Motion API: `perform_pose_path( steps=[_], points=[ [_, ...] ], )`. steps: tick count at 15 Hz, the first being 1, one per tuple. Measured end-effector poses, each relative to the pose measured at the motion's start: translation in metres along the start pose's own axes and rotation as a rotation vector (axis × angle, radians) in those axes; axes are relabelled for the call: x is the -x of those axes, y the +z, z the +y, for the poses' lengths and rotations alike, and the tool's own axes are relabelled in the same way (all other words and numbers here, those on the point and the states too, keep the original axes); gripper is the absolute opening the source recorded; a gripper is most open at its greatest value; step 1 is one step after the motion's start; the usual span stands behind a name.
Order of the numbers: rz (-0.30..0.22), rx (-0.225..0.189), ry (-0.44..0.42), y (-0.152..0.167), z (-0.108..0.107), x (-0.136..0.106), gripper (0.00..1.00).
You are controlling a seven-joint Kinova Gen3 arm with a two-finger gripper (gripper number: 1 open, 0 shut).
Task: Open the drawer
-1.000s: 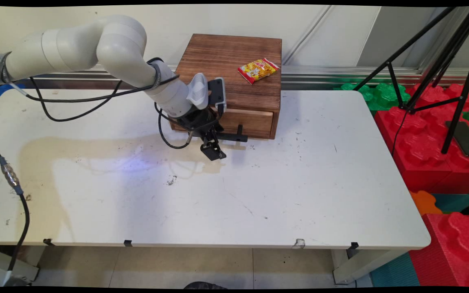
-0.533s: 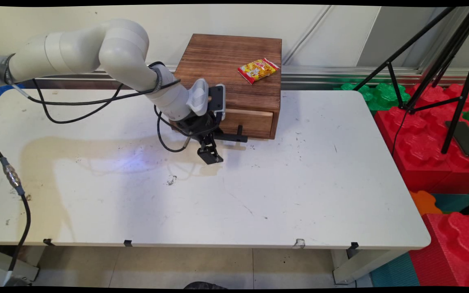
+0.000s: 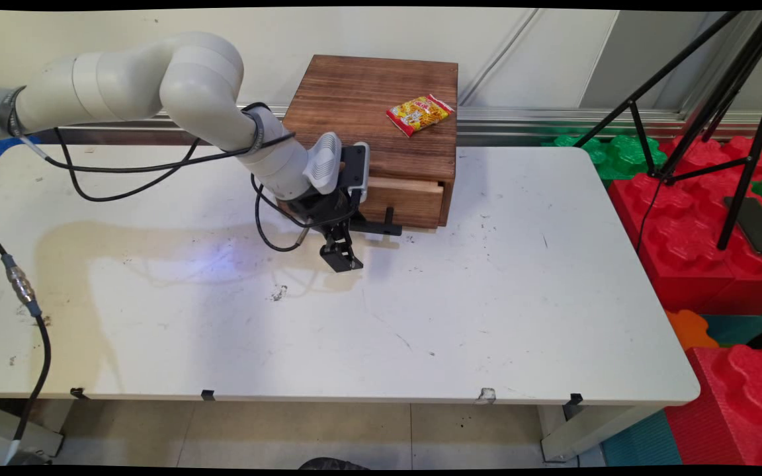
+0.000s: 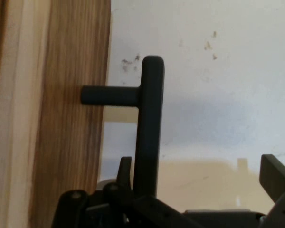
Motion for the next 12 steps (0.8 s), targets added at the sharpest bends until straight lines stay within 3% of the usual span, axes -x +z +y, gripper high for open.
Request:
perform_pose_path(
  steps=[12],
  points=[
    [0.029, 0.067, 0.019, -0.012, 0.036, -0.014, 1.00]
  ],
)
